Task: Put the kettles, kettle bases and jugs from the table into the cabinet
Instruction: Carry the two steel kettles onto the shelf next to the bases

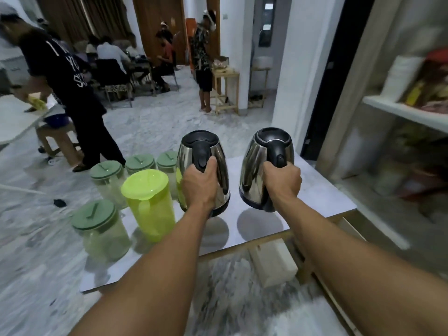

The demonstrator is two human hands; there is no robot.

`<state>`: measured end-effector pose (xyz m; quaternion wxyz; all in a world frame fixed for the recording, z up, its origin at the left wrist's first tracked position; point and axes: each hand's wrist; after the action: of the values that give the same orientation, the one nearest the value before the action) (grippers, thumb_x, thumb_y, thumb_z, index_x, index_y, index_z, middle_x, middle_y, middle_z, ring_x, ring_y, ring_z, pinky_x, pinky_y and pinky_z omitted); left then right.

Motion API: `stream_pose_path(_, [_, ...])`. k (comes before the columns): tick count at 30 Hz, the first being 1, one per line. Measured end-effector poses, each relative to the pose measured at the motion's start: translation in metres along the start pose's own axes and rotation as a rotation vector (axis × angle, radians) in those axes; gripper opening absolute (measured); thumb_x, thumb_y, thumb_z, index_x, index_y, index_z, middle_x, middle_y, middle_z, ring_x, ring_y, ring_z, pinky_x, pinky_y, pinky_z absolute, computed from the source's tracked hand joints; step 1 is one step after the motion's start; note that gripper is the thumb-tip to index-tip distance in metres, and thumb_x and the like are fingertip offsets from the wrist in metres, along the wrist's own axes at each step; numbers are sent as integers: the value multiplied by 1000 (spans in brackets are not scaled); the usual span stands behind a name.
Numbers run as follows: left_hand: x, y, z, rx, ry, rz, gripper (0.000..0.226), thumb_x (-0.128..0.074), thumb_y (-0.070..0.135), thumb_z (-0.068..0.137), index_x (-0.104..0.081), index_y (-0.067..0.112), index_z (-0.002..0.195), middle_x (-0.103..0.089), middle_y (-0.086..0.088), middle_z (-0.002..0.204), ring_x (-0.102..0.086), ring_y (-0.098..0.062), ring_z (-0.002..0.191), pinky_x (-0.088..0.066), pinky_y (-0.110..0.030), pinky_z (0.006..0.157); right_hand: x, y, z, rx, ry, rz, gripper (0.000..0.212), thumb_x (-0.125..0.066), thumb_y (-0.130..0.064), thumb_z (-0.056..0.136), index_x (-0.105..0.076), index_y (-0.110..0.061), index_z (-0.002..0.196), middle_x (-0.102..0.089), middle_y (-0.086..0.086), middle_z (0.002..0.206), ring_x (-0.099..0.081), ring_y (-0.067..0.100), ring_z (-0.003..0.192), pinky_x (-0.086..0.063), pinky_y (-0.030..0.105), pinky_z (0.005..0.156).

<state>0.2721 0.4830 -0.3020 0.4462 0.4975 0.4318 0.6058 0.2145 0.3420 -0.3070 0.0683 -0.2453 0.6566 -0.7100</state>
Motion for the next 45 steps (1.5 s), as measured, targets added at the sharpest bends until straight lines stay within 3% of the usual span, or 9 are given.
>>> stream_pose_path(3, [10, 38, -16, -83, -61, -67, 33, -60, 42, 88, -64, 12, 74, -56, 2, 63, -52, -21, 61, -34, -29, 54, 39, -20, -14, 30, 112, 51, 11, -65, -25, 75, -58, -20, 68, -58, -1, 65, -59, 25, 68, -46, 31, 63])
stream_pose_path(6, [10, 78, -38, -146, -134, -53, 35, -61, 39, 87, -50, 20, 60, -48, 4, 59, -45, -13, 54, -32, -28, 59, 89, -36, -25, 50, 249, 76, 11, -65, -25, 71, -61, -17, 65, -62, 0, 63, -61, 25, 65, -51, 32, 62])
stream_pose_path(9, [-3, 113, -64, -211, -231, -59, 24, -63, 31, 82, -60, 12, 67, -57, -4, 64, -54, -27, 65, -34, -28, 59, 148, -51, -33, 88, 398, 84, 12, -65, -28, 65, -65, -16, 64, -70, 5, 70, -68, 30, 72, -60, 42, 71])
stream_pose_path(15, [-51, 168, -145, -283, -469, -178, 22, -65, 29, 72, -69, 8, 74, -70, -11, 76, -66, -33, 77, -55, -34, 70, 277, -68, -58, 149, 677, 49, 16, -65, -28, 66, -60, -15, 57, -57, -1, 56, -60, 28, 64, -53, 37, 63])
stream_pose_path(20, [-87, 218, -229, -310, -708, -325, 21, -63, 30, 64, -68, 10, 65, -72, -10, 68, -70, -29, 70, -60, -40, 67, 375, -70, -81, 168, 874, 26, 16, -63, -32, 66, -63, -16, 63, -70, 6, 69, -68, 30, 72, -60, 43, 69])
stream_pose_path(26, [-137, 271, -324, -371, -930, -450, 24, -60, 35, 60, -67, 12, 59, -70, -9, 62, -71, -30, 65, -61, -47, 63, 477, -68, -97, 238, 1057, 25, 18, -65, -19, 72, -57, -18, 56, -57, -3, 56, -57, 17, 54, -45, 26, 52])
stream_pose_path(30, [-180, 309, -378, -371, -1008, -489, 26, -60, 37, 60, -68, 12, 62, -72, -9, 65, -72, -30, 66, -62, -46, 65, 547, -63, -86, 248, 1177, 6, 15, -63, -22, 67, -59, -16, 54, -55, -4, 50, -59, 21, 53, -51, 32, 55])
stream_pose_path(40, [-320, 372, -508, -407, -1061, -532, 33, -56, 42, 57, -67, 12, 61, -71, -9, 63, -70, -31, 63, -61, -43, 63, 719, -31, -19, 244, 1280, -23, 15, -64, -27, 71, -63, -16, 61, -65, 2, 61, -71, 31, 68, -59, 42, 67])
stream_pose_path(45, [-374, 387, -555, -381, -1075, -523, 23, -60, 36, 67, -60, 16, 57, -71, -6, 64, -69, -26, 64, -59, -36, 62, 777, -12, 17, 224, 1271, -42, 16, -66, -30, 71, -65, -17, 62, -67, 1, 61, -69, 24, 64, -61, 41, 68])
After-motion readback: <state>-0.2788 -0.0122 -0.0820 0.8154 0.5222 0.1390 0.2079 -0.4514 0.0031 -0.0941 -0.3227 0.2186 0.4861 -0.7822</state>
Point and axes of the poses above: each hand's wrist, its own z-axis towards the middle knuckle, its own x-axis out of the back of the hand, y = z × x
